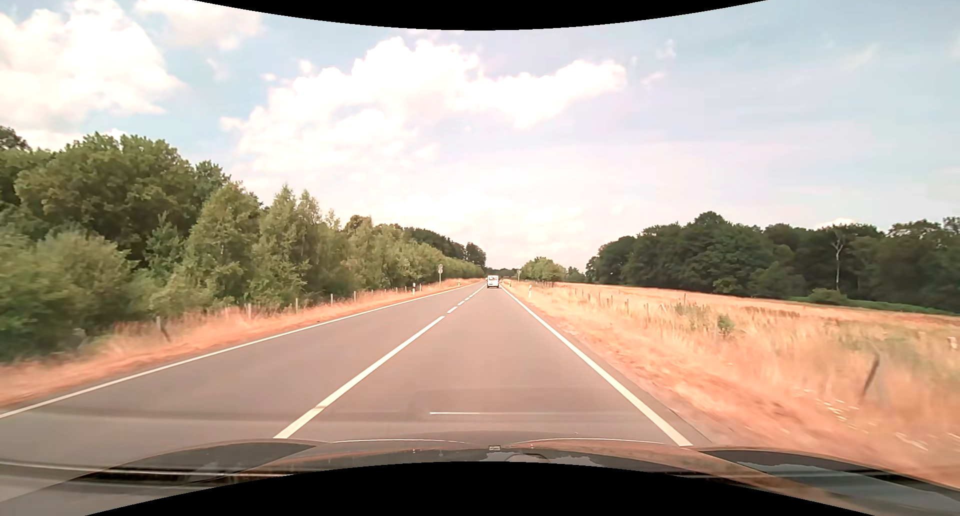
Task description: Follow the waypoints while adhering to traffic rules and regulations
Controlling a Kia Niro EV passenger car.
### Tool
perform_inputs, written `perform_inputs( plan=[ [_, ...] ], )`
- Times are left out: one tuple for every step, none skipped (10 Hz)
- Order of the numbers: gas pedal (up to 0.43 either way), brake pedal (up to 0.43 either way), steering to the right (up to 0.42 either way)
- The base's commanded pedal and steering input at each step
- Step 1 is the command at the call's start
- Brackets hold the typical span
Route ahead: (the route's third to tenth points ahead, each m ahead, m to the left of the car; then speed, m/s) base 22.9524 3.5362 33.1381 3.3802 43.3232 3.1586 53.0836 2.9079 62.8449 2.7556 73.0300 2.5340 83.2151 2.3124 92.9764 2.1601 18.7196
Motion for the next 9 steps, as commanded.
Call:
perform_inputs(
  plan=[
    [0.189, 0.000, 0.002],
    [0.189, 0.000, 0.002],
    [0.189, 0.000, 0.001],
    [0.189, 0.000, 0.002],
    [0.189, 0.000, 0.001],
    [0.189, 0.000, 0.001],
    [0.189, 0.000, 0.000],
    [0.189, 0.000, 0.000],
    [0.189, 0.000, 0.000]
  ],
)
